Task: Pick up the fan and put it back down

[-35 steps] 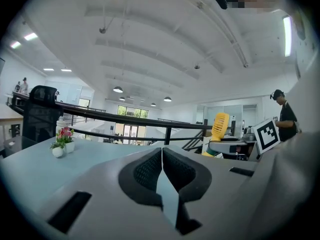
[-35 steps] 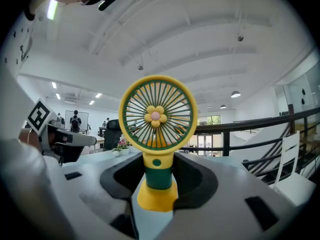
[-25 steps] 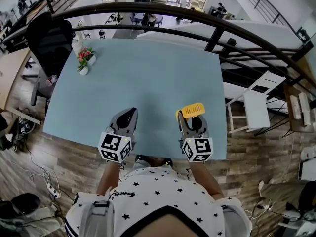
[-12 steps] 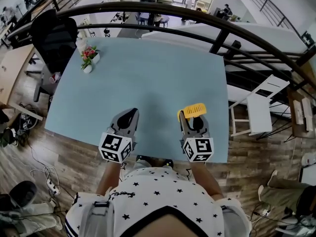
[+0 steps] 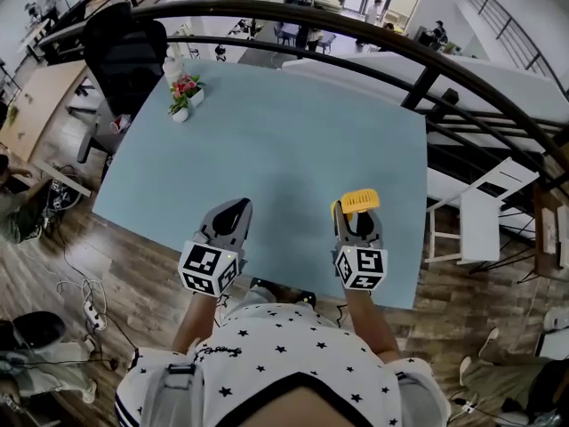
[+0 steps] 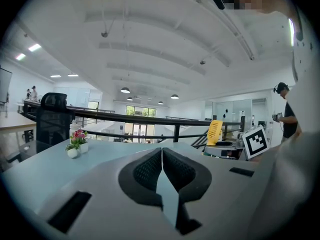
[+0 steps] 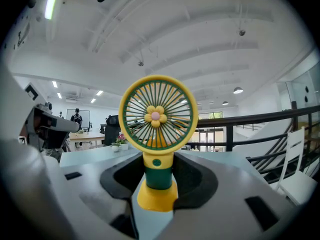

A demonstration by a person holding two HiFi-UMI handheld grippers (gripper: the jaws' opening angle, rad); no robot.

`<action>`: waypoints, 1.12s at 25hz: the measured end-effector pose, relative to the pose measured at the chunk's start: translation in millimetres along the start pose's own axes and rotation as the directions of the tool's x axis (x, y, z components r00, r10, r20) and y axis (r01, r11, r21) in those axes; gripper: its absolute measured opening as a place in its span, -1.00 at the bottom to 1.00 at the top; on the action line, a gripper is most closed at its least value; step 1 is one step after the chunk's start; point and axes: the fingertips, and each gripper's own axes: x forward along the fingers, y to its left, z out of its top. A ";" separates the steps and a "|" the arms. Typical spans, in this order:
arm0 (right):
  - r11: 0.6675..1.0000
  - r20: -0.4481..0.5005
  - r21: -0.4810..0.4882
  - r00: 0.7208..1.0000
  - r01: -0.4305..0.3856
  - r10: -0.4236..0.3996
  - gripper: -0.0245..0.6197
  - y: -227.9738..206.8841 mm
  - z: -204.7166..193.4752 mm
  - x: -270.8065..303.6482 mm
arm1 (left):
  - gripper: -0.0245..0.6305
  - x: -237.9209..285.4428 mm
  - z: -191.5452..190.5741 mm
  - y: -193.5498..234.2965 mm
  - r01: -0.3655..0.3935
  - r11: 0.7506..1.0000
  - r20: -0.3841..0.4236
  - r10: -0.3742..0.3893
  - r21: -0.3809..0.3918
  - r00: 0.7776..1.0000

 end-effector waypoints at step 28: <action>0.999 -0.171 -0.049 0.985 -0.016 0.008 -0.39 -12.4 -101.9 46.6 | -0.83 -38.3 -13.1 4.7 -0.134 0.991 -0.042 0.133 -0.017 0.990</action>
